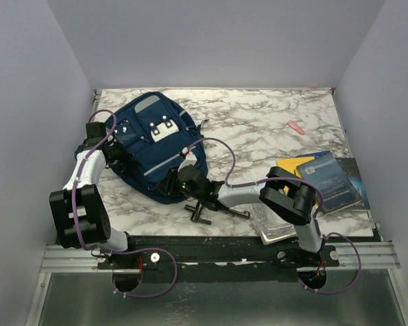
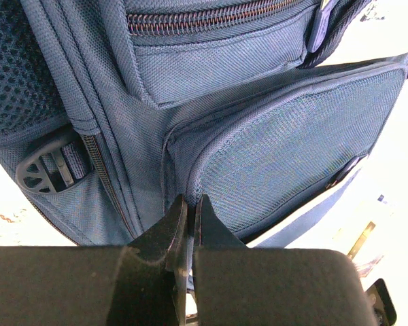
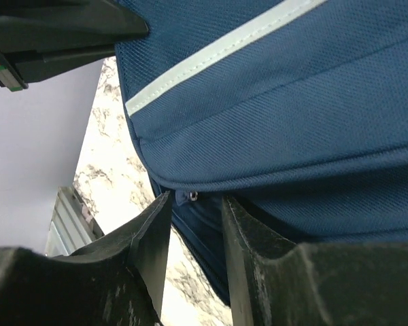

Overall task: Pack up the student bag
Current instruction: Zip the student bag at the center of the board.

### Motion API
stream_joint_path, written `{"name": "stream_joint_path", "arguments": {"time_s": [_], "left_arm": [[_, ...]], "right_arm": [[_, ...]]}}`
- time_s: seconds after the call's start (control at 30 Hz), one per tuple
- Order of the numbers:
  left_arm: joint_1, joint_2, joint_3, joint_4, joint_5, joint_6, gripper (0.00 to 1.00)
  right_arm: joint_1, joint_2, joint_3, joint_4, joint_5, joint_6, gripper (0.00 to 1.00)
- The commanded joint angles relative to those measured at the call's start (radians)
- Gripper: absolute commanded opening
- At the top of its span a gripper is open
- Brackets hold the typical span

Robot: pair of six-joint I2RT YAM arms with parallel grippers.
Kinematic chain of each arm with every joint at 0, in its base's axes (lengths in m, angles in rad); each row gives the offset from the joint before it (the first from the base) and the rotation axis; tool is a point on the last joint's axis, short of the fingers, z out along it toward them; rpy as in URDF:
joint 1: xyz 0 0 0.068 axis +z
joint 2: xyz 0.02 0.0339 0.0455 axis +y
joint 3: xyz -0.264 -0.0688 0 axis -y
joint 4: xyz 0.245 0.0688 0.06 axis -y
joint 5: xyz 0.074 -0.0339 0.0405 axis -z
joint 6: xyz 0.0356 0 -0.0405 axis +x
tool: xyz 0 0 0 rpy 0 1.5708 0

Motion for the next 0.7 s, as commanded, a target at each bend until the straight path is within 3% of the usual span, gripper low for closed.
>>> {"name": "stream_joint_path", "arguments": {"time_s": [0.0, 0.17, 0.43, 0.57, 0.67], "left_arm": [[0.005, -0.009, 0.02, 0.061, 0.035, -0.012, 0.0], [0.005, -0.008, 0.02, 0.062, 0.035, -0.014, 0.0], [0.006, -0.009, 0.018, 0.061, 0.016, -0.008, 0.0], [0.006, -0.007, 0.02, 0.059, 0.006, -0.002, 0.0], [0.005, -0.006, 0.023, 0.056, -0.006, 0.003, 0.0]], "right_arm": [[0.011, 0.043, 0.049, 0.021, 0.04, -0.024, 0.39], [0.037, 0.082, 0.108, -0.015, 0.085, -0.057, 0.37], [0.077, 0.091, 0.186, -0.247, 0.343, -0.039, 0.14], [0.076, 0.036, 0.173, -0.287, 0.336, -0.086, 0.01], [0.075, -0.003, 0.249, -0.458, 0.25, -0.125, 0.0]]}}
